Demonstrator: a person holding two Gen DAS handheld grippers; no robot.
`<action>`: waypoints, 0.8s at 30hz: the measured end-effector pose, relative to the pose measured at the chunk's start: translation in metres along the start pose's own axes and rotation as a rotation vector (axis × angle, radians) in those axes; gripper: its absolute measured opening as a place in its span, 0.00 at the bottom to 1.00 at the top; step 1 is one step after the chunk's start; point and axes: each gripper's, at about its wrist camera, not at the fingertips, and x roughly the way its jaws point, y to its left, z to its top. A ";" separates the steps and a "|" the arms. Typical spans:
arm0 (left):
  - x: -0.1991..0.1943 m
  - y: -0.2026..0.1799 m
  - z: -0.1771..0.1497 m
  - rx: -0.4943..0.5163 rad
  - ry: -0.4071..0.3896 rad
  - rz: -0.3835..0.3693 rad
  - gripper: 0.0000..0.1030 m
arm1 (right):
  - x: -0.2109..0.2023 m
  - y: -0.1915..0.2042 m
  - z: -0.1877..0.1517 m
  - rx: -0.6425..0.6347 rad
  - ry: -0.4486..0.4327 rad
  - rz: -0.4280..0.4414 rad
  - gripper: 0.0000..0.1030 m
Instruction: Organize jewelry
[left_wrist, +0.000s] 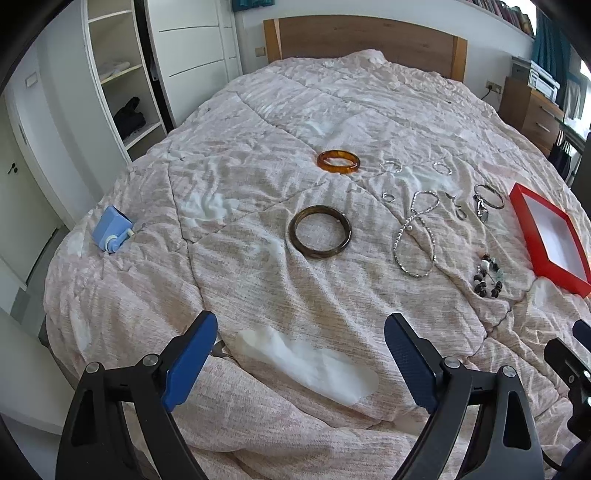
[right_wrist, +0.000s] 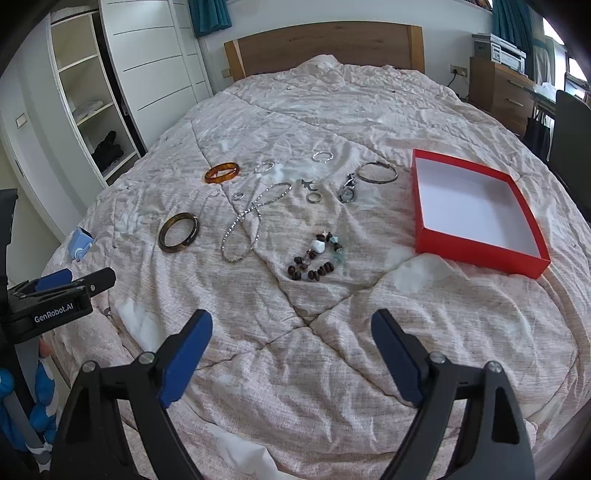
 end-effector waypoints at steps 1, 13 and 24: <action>-0.002 -0.001 0.000 0.001 -0.002 -0.003 0.89 | -0.002 0.001 0.000 0.001 0.001 0.000 0.85; -0.033 -0.003 0.008 0.000 -0.064 -0.015 0.89 | -0.029 0.003 0.003 -0.007 -0.043 -0.019 0.85; -0.089 -0.006 0.012 0.005 -0.179 -0.039 0.89 | -0.077 0.010 0.006 -0.002 -0.120 -0.025 0.85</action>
